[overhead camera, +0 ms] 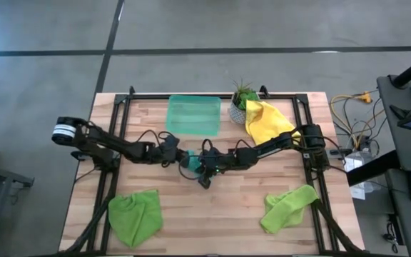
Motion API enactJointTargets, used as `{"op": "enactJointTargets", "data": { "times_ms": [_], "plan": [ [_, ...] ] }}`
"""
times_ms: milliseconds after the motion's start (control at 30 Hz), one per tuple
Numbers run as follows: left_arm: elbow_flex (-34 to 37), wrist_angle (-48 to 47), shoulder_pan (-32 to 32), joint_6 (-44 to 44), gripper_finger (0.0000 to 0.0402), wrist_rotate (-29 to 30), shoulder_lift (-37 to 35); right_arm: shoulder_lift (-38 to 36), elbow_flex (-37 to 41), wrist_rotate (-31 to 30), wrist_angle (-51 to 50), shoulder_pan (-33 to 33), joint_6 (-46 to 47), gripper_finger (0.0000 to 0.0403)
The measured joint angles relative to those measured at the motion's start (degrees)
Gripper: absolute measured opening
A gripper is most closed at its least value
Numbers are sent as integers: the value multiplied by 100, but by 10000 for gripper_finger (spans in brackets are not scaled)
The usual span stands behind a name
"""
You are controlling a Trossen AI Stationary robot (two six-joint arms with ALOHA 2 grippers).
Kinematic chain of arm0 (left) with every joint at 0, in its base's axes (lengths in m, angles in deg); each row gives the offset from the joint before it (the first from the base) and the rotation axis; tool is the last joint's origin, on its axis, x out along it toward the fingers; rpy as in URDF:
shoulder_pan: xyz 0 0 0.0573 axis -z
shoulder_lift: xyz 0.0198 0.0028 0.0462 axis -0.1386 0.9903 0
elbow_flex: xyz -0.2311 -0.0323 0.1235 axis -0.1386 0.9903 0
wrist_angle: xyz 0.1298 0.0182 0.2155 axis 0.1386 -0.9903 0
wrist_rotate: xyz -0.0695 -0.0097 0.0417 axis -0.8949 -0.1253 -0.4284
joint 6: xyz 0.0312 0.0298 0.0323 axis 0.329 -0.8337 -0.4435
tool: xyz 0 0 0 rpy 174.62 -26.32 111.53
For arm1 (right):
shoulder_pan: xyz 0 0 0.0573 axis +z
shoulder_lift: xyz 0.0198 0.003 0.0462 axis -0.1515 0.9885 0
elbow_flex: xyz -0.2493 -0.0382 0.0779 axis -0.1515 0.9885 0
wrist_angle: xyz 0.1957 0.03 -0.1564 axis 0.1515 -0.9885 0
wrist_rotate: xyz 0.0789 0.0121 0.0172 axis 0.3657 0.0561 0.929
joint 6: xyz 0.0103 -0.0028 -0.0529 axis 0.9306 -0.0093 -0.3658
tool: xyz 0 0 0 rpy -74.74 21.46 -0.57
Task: Fold microfiber towels
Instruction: Fold the blue microfiber towel
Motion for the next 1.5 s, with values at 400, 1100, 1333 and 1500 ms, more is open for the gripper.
{"op": "enactJointTargets", "data": {
  "times_ms": [400, 1100, 1333, 1500],
  "plan": [
    [-7, -537, -7, -156, 0, 205, -707, 0, 2, -256, 69, -28, 7, 9],
    [-12, -969, 15, -124, 0, 114, -745, 0, 4, -1037, 202, -214, 902, 9],
    [-9, -641, 15, -195, 0, 71, -710, 0, 4, -1324, 162, -258, 1092, 9],
    [-12, -502, 15, -413, 0, 39, -710, 0, 4, -1333, 153, -279, 1126, 9]
  ]
}}
